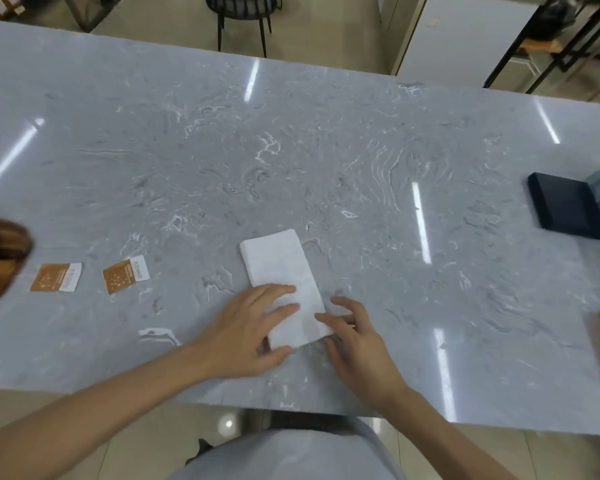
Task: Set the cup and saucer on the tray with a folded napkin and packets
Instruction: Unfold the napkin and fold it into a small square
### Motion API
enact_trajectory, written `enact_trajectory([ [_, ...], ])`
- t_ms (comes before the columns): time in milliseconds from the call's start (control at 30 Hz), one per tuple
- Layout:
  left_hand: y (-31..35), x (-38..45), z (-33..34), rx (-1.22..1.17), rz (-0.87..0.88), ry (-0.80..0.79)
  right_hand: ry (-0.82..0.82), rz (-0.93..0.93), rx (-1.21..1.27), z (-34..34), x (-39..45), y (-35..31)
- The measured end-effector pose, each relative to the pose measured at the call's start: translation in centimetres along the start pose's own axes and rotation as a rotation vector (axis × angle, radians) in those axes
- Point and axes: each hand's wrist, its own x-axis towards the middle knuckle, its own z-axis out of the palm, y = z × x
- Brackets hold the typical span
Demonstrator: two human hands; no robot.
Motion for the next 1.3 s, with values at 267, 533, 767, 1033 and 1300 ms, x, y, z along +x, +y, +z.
enact_trajectory([
  [267, 2.9, -4.5, 0.5, -0.005, -0.172, 0.035, 0.073, -0.26, -0.184, -0.6, 1.0, -2.8],
  [533, 1.8, -3.3, 0.2, -0.271, -0.269, 0.227, 0.124, -0.21, -0.088, -2.2, 3.2, -4.2],
  [767, 0.4, -1.3, -1.2, -0.449, -0.334, 0.317, 0.057, -0.04, 0.307, -2.8, 5.1, -3.3],
  [1033, -0.8, 1.4, -2.4, -0.705, -0.601, 0.417, -0.027, 0.025, 0.251, -2.3, 10.8, 0.0],
  [1300, -2.5, 4.3, -2.0, -0.691, -0.881, 0.559, 0.03, 0.237, 0.336, 1.1, 15.0, 1.4],
])
